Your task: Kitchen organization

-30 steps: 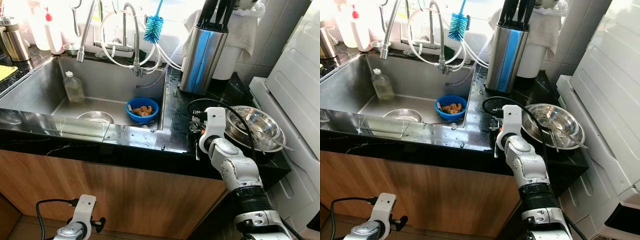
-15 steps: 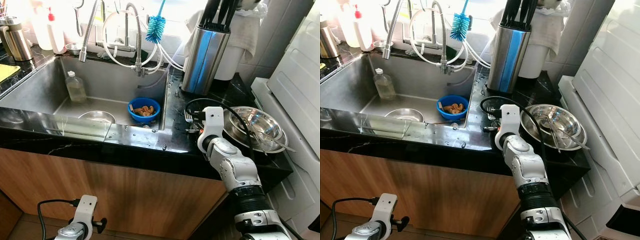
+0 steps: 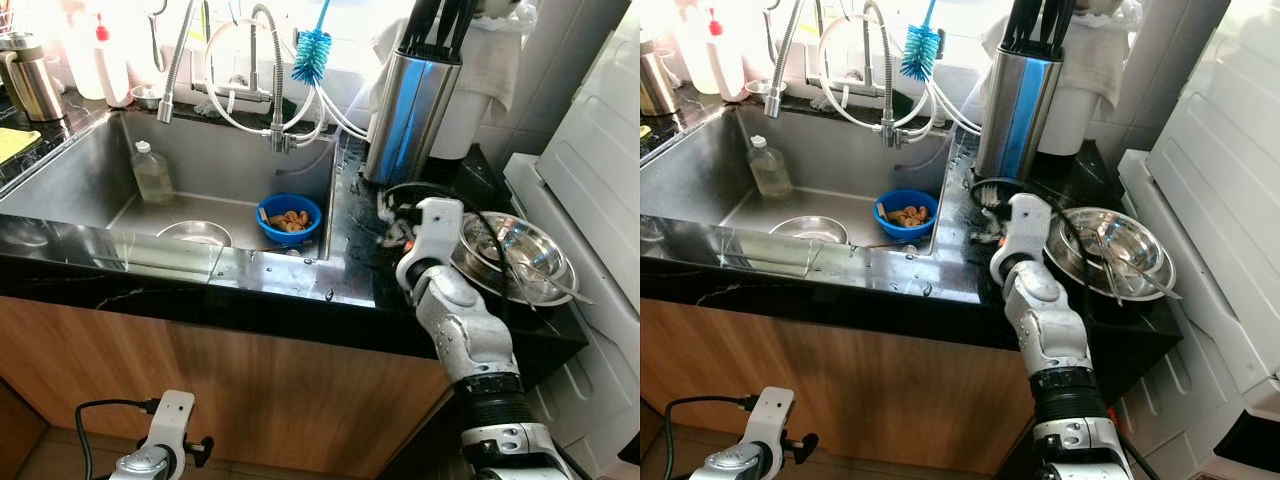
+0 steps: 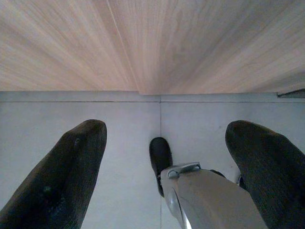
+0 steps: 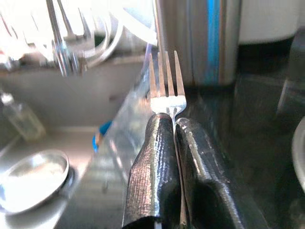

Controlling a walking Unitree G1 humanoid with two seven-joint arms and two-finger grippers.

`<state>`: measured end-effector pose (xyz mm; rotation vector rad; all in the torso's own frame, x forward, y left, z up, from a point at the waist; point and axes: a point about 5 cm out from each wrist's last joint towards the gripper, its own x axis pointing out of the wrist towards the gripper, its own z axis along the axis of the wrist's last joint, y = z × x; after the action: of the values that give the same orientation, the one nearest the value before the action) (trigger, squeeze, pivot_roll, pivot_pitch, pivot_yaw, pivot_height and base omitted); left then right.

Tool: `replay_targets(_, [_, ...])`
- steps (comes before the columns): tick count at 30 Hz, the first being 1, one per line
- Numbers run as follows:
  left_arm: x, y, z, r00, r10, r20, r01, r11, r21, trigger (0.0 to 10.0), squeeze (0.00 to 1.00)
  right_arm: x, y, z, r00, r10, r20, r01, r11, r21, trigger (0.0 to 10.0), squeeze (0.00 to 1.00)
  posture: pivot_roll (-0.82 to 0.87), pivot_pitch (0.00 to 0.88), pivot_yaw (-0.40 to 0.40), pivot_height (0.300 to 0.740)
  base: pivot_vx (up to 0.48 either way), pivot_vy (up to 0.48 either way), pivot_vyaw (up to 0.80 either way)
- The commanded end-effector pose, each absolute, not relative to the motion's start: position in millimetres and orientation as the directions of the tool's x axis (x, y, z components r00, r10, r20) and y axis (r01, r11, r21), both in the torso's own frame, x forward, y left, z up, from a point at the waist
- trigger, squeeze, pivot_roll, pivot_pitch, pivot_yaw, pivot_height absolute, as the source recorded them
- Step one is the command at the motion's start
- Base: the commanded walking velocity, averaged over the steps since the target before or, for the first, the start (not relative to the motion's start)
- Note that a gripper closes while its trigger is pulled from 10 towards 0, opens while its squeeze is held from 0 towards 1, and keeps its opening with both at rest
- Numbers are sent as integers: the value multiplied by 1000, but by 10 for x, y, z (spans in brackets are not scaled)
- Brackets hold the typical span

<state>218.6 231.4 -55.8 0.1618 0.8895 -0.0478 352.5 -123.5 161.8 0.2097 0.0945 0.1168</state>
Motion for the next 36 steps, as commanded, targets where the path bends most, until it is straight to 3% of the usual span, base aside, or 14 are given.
replay_targets(1, [2160, 2277, -586, 616, 23, -787, 118, 986, 121, 10000, 0, 3500, -1264, 1687, 994, 111, -25, -102, 968, 231, 10000, 0, 174, 0, -123, 736, 0, 0, 0])
replay_targets(21, [2098, 2276, -628, 591, 39, -806, 122, 983, 137, 10000, 0, 3382, -1144, 1610, 994, 104, 29, -107, 976, 192, 10000, 0, 172, 0, -113, 736, 0, 238, 0])
replay_targets(36, [2070, 2306, -636, 582, 49, -812, 131, 979, 153, 10000, 0, 3388, -1121, 1620, 994, 95, 52, -102, 981, 165, 10000, 0, 177, 0, -109, 736, 0, 409, 0])
